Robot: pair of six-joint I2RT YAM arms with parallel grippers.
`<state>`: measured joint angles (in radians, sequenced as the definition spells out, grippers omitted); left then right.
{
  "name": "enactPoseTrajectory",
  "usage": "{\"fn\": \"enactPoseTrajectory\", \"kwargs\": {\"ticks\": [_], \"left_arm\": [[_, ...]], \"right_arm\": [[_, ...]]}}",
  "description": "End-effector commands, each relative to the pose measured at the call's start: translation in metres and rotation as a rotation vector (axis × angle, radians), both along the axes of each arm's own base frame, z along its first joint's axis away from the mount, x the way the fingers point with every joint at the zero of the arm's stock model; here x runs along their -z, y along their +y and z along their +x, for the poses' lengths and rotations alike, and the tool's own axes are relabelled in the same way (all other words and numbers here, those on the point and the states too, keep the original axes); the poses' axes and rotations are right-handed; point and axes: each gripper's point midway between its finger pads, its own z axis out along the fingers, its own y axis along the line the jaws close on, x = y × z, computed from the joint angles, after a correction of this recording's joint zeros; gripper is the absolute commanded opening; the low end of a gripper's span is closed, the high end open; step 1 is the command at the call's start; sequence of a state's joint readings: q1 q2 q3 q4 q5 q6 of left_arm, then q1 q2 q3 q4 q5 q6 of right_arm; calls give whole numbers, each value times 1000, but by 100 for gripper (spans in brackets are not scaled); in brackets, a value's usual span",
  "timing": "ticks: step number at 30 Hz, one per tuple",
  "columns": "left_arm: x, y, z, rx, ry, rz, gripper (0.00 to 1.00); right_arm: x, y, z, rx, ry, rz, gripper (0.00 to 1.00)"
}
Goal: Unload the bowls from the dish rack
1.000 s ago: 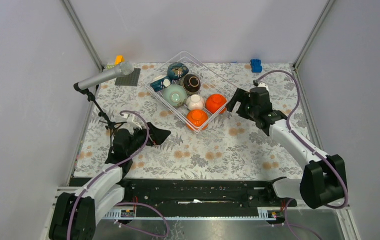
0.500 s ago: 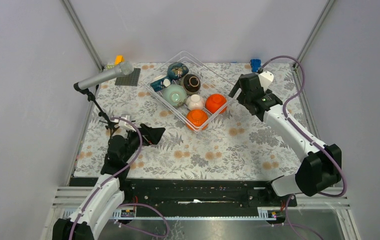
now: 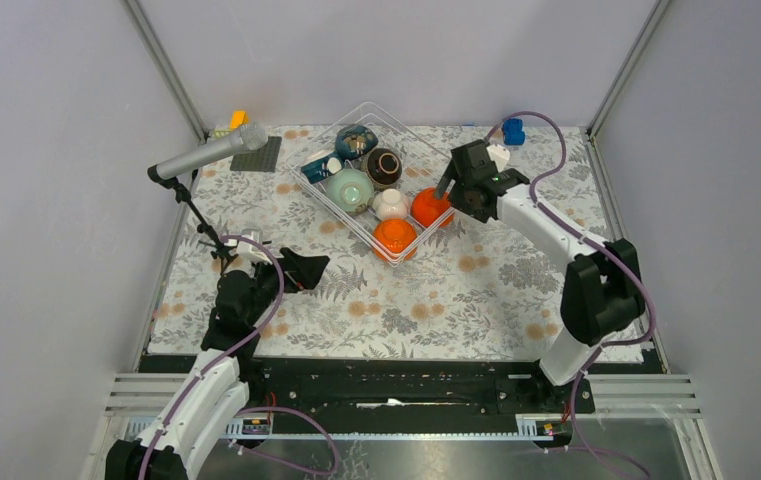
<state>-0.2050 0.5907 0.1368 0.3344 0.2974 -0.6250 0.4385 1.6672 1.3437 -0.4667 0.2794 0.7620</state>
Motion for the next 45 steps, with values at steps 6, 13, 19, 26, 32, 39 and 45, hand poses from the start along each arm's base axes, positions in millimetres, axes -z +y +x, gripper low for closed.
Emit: {"fn": "enactPoseTrajectory", "kwargs": {"ticks": [6,13,19,26,32,39,45], "left_arm": [[-9,4,3,-24,-46,11,99],[-6,4,4,-27,-36,12,99],[-6,4,5,-28,-36,13,99],[-5,5,5,-32,-34,15,99],[-4,6,5,-36,-30,18,99],[-4,7,5,-45,-30,21,99],[-2,8,6,-50,-27,24,99]], "right_arm": [[15,15,4,80,80,22,71],[24,11,5,102,104,-9,33],[15,-7,2,146,101,-87,2],[5,-34,-11,200,99,-176,0],[0,-64,-26,248,92,-210,0],[8,-107,-56,288,134,-238,1],[2,-123,-83,265,116,-263,13]]}}
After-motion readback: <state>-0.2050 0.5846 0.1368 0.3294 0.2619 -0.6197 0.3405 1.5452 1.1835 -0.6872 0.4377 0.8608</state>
